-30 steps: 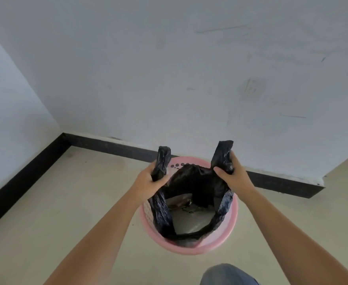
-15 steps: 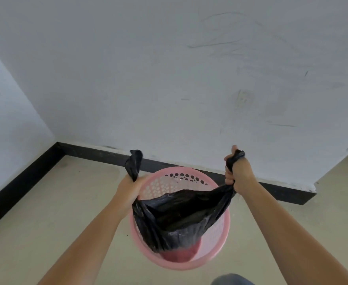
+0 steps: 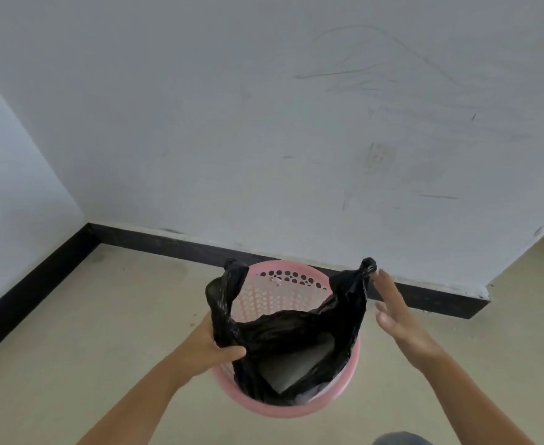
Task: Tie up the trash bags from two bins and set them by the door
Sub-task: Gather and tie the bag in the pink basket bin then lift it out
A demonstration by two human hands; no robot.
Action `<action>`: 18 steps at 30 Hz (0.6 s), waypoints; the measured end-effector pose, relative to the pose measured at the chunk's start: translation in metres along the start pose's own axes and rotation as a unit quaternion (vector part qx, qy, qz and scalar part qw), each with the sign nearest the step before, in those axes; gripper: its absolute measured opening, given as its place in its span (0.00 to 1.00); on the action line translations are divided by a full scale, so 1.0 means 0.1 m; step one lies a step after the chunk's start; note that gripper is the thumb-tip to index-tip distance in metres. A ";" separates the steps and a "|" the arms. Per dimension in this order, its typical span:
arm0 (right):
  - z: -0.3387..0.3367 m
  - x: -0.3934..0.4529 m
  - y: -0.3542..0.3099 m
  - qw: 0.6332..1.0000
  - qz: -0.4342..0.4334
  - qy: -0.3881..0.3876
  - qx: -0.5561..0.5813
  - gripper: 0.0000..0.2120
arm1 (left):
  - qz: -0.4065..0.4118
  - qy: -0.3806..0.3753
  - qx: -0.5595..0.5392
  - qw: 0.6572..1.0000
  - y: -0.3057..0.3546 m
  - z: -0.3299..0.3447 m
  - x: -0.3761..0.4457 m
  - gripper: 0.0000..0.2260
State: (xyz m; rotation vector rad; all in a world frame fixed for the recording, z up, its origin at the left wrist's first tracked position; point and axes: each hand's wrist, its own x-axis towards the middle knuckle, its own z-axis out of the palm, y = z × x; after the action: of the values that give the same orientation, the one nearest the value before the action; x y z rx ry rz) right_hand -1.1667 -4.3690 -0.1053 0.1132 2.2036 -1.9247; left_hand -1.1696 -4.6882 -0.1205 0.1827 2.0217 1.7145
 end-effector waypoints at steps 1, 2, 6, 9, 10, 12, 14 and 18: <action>-0.03 -0.10 0.10 0.998 -0.009 -0.036 -0.052 0.61 | -0.011 -0.018 0.021 1.000 -0.08 0.00 0.01 0.49; -0.04 -0.18 0.16 0.992 0.001 -0.058 -0.112 0.62 | -0.020 -0.028 0.038 0.999 -0.13 0.02 0.02 0.50; 0.16 -0.02 0.23 0.981 -0.006 -0.051 -0.189 0.53 | -0.011 0.056 0.104 0.993 -0.19 0.14 0.12 0.18; 0.42 0.30 0.12 0.994 -0.042 -0.029 -0.099 0.36 | 0.010 0.098 0.109 0.989 -0.16 0.20 0.23 0.03; 0.51 0.37 0.10 0.996 -0.037 -0.021 -0.079 0.27 | 0.013 0.110 0.087 0.990 -0.16 0.21 0.26 0.05; 0.67 0.52 0.09 0.996 -0.034 -0.016 -0.076 0.14 | 0.028 0.151 0.003 0.988 -0.13 0.26 0.29 0.14; 0.78 0.63 0.16 0.996 -0.039 -0.011 -0.078 0.06 | 0.044 0.200 -0.115 0.972 -0.12 0.33 0.35 0.21; 0.87 0.75 0.17 0.993 0.066 0.034 0.094 0.15 | -0.027 0.317 -0.243 0.917 -0.13 0.37 0.53 0.20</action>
State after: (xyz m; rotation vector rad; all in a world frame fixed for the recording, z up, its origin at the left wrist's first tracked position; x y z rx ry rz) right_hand -1.2272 -4.4584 -0.1485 0.3517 1.9936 -2.0782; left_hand -1.1972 -4.6364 -0.1511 -0.6692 1.8711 2.3830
